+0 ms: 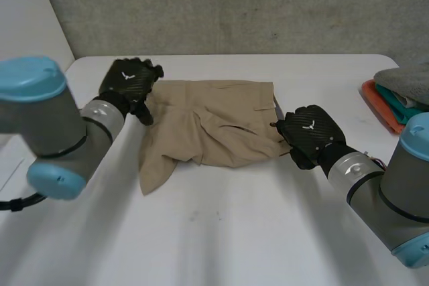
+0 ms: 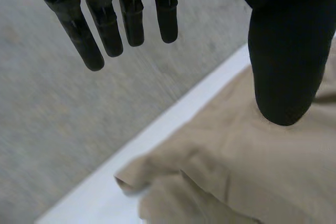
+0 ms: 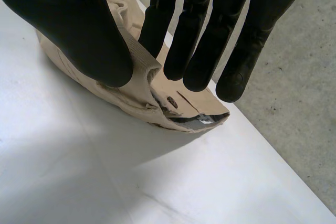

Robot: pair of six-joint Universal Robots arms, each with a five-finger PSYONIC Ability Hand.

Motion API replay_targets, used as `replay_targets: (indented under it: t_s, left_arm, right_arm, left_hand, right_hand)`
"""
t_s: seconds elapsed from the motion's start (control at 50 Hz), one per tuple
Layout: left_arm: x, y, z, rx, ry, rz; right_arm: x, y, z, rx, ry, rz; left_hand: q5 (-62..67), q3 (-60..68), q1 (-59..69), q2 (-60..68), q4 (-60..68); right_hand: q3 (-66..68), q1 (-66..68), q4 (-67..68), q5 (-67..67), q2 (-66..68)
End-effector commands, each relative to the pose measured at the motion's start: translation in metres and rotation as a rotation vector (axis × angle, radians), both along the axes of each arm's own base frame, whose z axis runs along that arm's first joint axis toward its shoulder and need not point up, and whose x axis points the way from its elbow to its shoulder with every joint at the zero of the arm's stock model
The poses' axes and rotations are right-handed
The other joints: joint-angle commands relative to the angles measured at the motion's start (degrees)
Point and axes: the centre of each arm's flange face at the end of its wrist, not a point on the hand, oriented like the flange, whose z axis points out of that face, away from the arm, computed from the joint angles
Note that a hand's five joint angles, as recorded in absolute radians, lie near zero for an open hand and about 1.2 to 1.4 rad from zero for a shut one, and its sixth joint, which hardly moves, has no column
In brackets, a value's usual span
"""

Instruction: Fold the laundry.

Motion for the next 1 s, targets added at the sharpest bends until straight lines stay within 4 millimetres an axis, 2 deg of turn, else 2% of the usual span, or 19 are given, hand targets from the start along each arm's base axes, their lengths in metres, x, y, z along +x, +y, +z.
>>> replay_targets:
  t_s: [0.02,0.14,0.2,0.28,0.32,0.36,0.38,0.44,0.58,0.66,0.68,0.7,0.76,0.82,0.84,0.9,0.94,0.98,1.0]
  left_arm:
    - [-0.001,-0.044,-0.045,0.149,-0.02,-0.03]
    - [-0.007,-0.049,-0.068,0.21,-0.03,-0.081]
    - [-0.008,-0.05,-0.072,0.212,-0.029,-0.083]
    - [-0.012,-0.051,-0.08,0.219,-0.033,-0.086]
    - [-0.013,-0.052,-0.083,0.222,-0.035,-0.083]
    - [-0.012,-0.053,-0.083,0.218,-0.036,-0.071]
    - [-0.011,-0.054,-0.082,0.209,-0.039,-0.048]
    - [-0.011,-0.055,-0.077,0.184,-0.038,-0.013]
    - [-0.01,-0.045,-0.043,0.116,-0.029,0.027]
    - [-0.008,-0.026,-0.028,0.113,-0.039,0.019]
    - [-0.007,-0.016,-0.013,0.094,-0.035,0.013]
    - [-0.005,-0.009,-0.004,0.083,-0.036,0.009]
    - [0.004,0.017,0.02,0.054,-0.046,0.002]
    - [0.012,0.038,0.031,0.035,-0.068,-0.001]
    - [0.018,0.055,0.035,0.026,-0.092,-0.007]
    - [0.026,0.076,0.034,0.028,-0.134,-0.014]
    - [0.035,0.099,0.026,0.042,-0.201,-0.027]
    - [0.041,0.115,0.02,0.062,-0.249,-0.043]
    - [0.044,0.131,0.014,0.081,-0.288,-0.062]
  right_arm:
    - [-0.001,0.0,-0.001,0.005,0.002,-0.003]
    - [-0.002,-0.002,-0.002,0.006,0.003,-0.009]
    - [-0.002,-0.002,-0.002,0.005,0.002,-0.01]
    - [-0.002,-0.002,-0.002,0.005,0.002,-0.01]
    - [-0.002,-0.002,-0.002,0.006,0.003,-0.01]
    - [-0.003,-0.002,-0.002,0.007,0.003,-0.011]
    - [-0.003,-0.003,-0.002,0.006,0.003,-0.011]
    - [-0.003,-0.003,-0.002,0.005,0.002,-0.013]
    - [-0.003,-0.008,0.004,-0.017,0.002,-0.016]
    - [-0.006,-0.015,0.019,-0.059,-0.003,-0.036]
    - [-0.007,-0.016,0.026,-0.072,-0.007,-0.038]
    - [-0.008,-0.014,0.042,-0.097,-0.015,-0.039]
    - [-0.011,-0.009,0.063,-0.104,-0.016,-0.041]
    - [-0.017,-0.004,0.081,-0.074,-0.002,-0.051]
    - [-0.017,-0.001,0.083,-0.057,0.006,-0.048]
    - [-0.021,0.017,0.089,0.032,0.074,-0.026]
    - [-0.026,0.035,0.09,0.084,0.159,0.005]
    - [-0.03,0.045,0.086,0.119,0.233,0.029]
    - [-0.032,0.049,0.082,0.138,0.271,0.038]
  left_hand:
    - [5.2,5.3,4.6,5.3,5.6]
    - [8.2,8.3,7.6,8.3,8.6]
    - [11.7,11.9,11.1,11.9,12.1]
    - [24.0,24.2,23.4,24.2,24.4]
    - [34.7,34.9,34.1,34.9,35.1]
    - [47.0,47.2,46.4,47.2,47.4]
    - [59.3,59.5,58.8,59.5,59.8]
    - [59.5,59.6,58.9,59.6,59.9]
    - [59.5,59.6,58.9,59.6,59.9]
    - [59.5,59.6,58.9,59.6,59.9]
    - [59.5,59.6,58.9,59.6,59.9]
    - [59.5,59.6,58.9,59.6,59.9]
    - [59.5,59.6,58.9,59.6,59.9]
    - [59.5,59.6,58.9,59.6,59.9]
    - [59.5,59.6,58.9,59.6,59.9]
    - [59.5,59.6,58.9,59.6,59.9]
    - [59.5,59.6,58.9,59.6,59.9]
    - [59.5,59.6,58.9,59.6,59.9]
    - [59.5,59.6,58.9,59.6,59.9]
  right_hand:
    - [12.1,22.6,11.7,13.5,12.3]
    - [12.1,22.6,11.7,13.5,12.3]
    - [12.1,22.6,11.7,13.5,12.3]
    - [12.1,22.6,11.7,13.5,12.3]
    - [12.1,22.6,11.7,13.5,12.3]
    - [12.1,22.6,11.7,13.5,12.3]
    - [12.1,22.6,11.7,13.5,12.3]
    - [12.1,22.6,11.7,13.5,12.3]
    - [12.1,22.6,11.7,13.5,12.3]
    - [12.1,22.6,11.7,13.5,12.3]
    - [12.1,22.6,11.7,13.5,12.3]
    - [12.1,22.6,11.7,13.5,12.3]
    - [12.1,22.6,11.7,13.5,12.3]
    - [12.1,22.6,11.7,13.5,12.3]
    - [12.1,22.6,11.7,13.5,12.3]
    - [12.1,22.6,11.7,13.5,12.3]
    - [12.1,22.6,11.7,13.5,12.3]
    - [12.1,22.6,11.7,13.5,12.3]
    - [12.1,22.6,11.7,13.5,12.3]
